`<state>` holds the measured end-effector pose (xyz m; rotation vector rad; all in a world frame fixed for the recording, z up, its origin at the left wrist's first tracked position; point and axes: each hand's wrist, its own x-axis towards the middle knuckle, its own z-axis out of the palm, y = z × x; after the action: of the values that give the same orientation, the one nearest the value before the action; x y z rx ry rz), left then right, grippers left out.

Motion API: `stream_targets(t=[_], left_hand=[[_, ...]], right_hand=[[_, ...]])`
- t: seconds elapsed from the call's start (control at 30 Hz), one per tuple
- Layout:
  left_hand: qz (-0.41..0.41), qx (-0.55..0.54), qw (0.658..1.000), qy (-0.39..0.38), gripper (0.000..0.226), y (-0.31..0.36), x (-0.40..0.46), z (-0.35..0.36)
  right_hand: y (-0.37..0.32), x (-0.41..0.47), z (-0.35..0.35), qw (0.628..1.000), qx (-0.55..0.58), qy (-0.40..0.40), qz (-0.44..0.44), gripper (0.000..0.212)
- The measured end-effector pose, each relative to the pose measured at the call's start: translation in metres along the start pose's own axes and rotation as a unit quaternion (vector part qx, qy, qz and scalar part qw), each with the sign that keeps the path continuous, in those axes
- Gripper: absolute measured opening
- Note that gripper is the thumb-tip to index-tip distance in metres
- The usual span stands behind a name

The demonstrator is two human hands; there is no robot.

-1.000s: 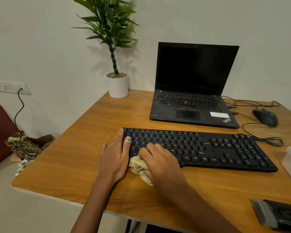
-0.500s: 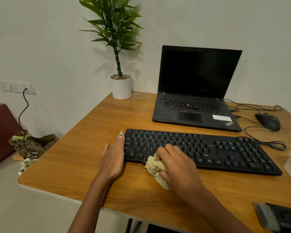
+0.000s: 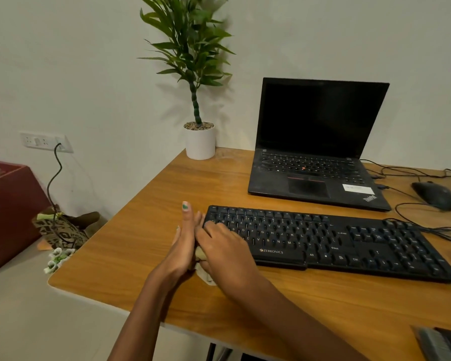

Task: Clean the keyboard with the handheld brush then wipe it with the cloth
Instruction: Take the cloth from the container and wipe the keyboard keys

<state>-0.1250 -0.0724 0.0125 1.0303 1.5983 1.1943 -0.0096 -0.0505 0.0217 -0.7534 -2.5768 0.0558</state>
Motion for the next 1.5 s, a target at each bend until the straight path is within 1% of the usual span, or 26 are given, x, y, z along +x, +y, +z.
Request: stream_targets(t=[0.03, 0.1, 0.17, 0.2, 0.23, 0.3, 0.33, 0.4, 0.43, 0.5, 0.57, 0.6, 0.67, 0.73, 0.77, 0.8, 0.83, 0.9, 1.0, 1.13, 1.2, 1.23, 1.3, 1.37, 1.43, 1.5], left_hand=[[-0.003, -0.021, 1.0, -0.007, 0.119, 0.004, -0.002, 0.0], [-0.005, -0.058, 0.998, -0.018, 0.11, 0.014, -0.01, 0.001], [-0.002, -0.073, 0.997, -0.004, 0.094, 0.018, -0.016, 0.001], [0.004, -0.088, 0.996, 0.011, 0.091, 0.018, -0.017, 0.001], [0.014, -0.114, 0.993, 0.032, 0.091, 0.016, -0.016, 0.001], [0.054, -0.145, 0.982, 0.107, 0.09, 0.012, -0.017, 0.004], [0.078, -0.125, 0.977, 0.152, 0.085, 0.007, -0.017, 0.006], [0.105, -0.025, 0.97, 0.219, 0.081, 0.0, -0.017, 0.01], [0.108, 0.042, 0.965, 0.235, 0.088, -0.004, -0.016, 0.01], [0.105, 0.199, 0.946, 0.231, 0.115, -0.011, -0.013, 0.012], [0.105, 0.326, 0.91, 0.235, 0.134, -0.014, -0.009, 0.016], [0.103, 0.356, 0.896, 0.242, 0.139, -0.014, -0.007, 0.017], [0.09, 0.371, 0.889, 0.255, 0.143, -0.013, -0.006, 0.017], [0.082, 0.359, 0.892, 0.262, 0.146, -0.011, -0.007, 0.016], [0.083, 0.35, 0.895, 0.265, 0.148, -0.01, -0.007, 0.015], [0.087, 0.339, 0.898, 0.267, 0.15, -0.01, -0.008, 0.015], [0.093, 0.329, 0.9, 0.27, 0.152, -0.01, -0.008, 0.015], [0.099, 0.313, 0.904, 0.275, 0.153, -0.008, -0.009, 0.016], [0.095, 0.314, 0.904, 0.273, 0.15, -0.005, -0.012, 0.016], [0.096, 0.316, 0.906, 0.264, 0.147, -0.005, -0.011, 0.016], [0.093, 0.318, 0.906, 0.262, 0.146, -0.005, -0.011, 0.017], [0.092, 0.318, 0.907, 0.261, 0.145, -0.005, -0.011, 0.018], [0.09, 0.319, 0.906, 0.263, 0.145, -0.004, -0.011, 0.017], [0.091, 0.316, 0.907, 0.264, 0.145, -0.005, -0.01, 0.017], [0.089, 0.321, 0.906, 0.261, 0.145, -0.005, -0.01, 0.016], [0.083, 0.327, 0.905, 0.259, 0.145, -0.005, -0.011, 0.016]], right_hand=[[-0.001, 0.002, 0.002, 1.0, 0.004, 0.001, 0.0, 0.06], [0.0, 0.003, 0.003, 1.0, 0.029, 0.006, 0.004, 0.057], [0.003, 0.003, 0.0, 0.995, 0.095, 0.015, 0.018, 0.04], [0.005, 0.005, -0.005, 0.989, 0.14, 0.017, 0.043, 0.029], [0.008, 0.008, -0.012, 0.977, 0.194, 0.024, 0.081, 0.024], [0.018, 0.016, -0.03, 0.937, 0.302, 0.066, 0.161, 0.021], [0.024, 0.02, -0.039, 0.92, 0.33, 0.094, 0.191, 0.019], [0.041, 0.028, -0.053, 0.902, 0.342, 0.148, 0.22, 0.018], [0.049, 0.032, -0.057, 0.898, 0.338, 0.169, 0.225, 0.018], [0.062, 0.042, -0.059, 0.906, 0.308, 0.185, 0.222, 0.015], [0.07, 0.053, -0.053, 0.927, 0.268, 0.154, 0.213, 0.015], [0.07, 0.059, -0.049, 0.937, 0.254, 0.121, 0.204, 0.016], [0.064, 0.066, -0.037, 0.953, 0.245, 0.016, 0.176, 0.023], [0.053, 0.068, -0.025, 0.969, 0.175, -0.131, 0.112, 0.032], [0.046, 0.069, -0.021, 0.968, 0.13, -0.202, 0.07, 0.03], [0.04, 0.069, -0.02, 0.962, 0.098, -0.253, 0.033, 0.022], [0.035, 0.069, -0.023, 0.953, 0.087, -0.289, 0.006, 0.012], [0.031, 0.072, -0.027, 0.935, 0.103, -0.338, -0.019, 0.016], [0.033, 0.08, -0.032, 0.92, 0.108, -0.376, 0.005, 0.027], [0.034, 0.1, -0.032, 0.937, -0.027, -0.35, 0.0, 0.04], [0.032, 0.102, -0.031, 0.931, -0.028, -0.363, 0.0, 0.045], [0.03, 0.1, -0.032, 0.925, -0.013, -0.381, -0.009, 0.042], [0.027, 0.097, -0.035, 0.906, 0.025, -0.421, -0.024, 0.028], [0.028, 0.098, -0.039, 0.898, 0.051, -0.438, -0.012, 0.027], [0.032, 0.1, -0.038, 0.911, 0.018, -0.411, -0.002, 0.033], [0.035, 0.101, -0.031, 0.93, -0.063, -0.363, -0.003, 0.041]])
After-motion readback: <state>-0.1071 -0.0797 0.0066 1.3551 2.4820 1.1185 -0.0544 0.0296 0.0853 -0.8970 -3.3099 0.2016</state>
